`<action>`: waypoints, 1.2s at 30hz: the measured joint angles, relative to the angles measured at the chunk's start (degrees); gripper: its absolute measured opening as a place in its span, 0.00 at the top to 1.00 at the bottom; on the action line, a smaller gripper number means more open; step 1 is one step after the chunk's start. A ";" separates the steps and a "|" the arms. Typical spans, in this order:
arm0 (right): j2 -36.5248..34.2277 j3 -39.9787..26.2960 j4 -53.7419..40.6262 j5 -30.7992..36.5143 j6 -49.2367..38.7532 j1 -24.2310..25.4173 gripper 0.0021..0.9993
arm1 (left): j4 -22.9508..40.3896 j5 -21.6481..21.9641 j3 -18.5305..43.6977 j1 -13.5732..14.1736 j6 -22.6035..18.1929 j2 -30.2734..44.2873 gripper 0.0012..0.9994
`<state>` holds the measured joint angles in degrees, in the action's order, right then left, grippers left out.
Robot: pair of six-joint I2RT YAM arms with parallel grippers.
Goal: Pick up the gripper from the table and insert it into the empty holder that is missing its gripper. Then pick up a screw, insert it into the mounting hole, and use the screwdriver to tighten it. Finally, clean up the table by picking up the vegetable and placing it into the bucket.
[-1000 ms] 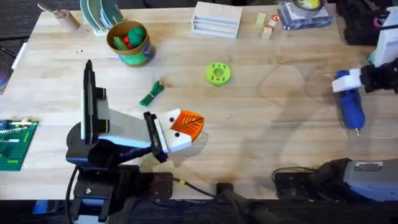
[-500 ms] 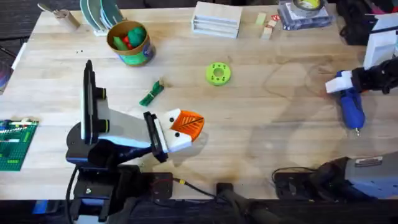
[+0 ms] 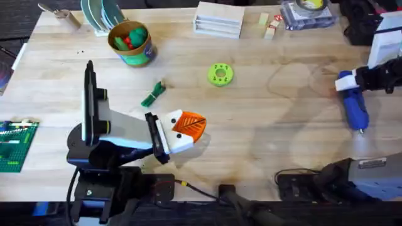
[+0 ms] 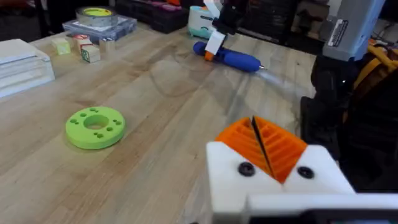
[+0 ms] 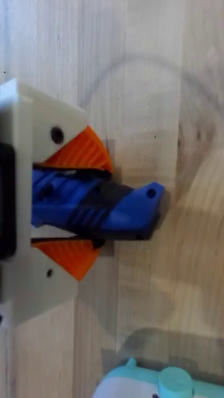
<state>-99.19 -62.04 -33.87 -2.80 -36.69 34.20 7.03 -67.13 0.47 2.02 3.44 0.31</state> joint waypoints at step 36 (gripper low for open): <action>-0.21 -0.16 0.97 1.43 1.84 0.00 0.76 | 0.00 0.00 0.00 0.00 0.00 0.00 0.99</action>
<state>-99.39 -62.21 -32.90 -1.37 -34.85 34.20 7.03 -67.13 0.47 2.02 3.44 0.31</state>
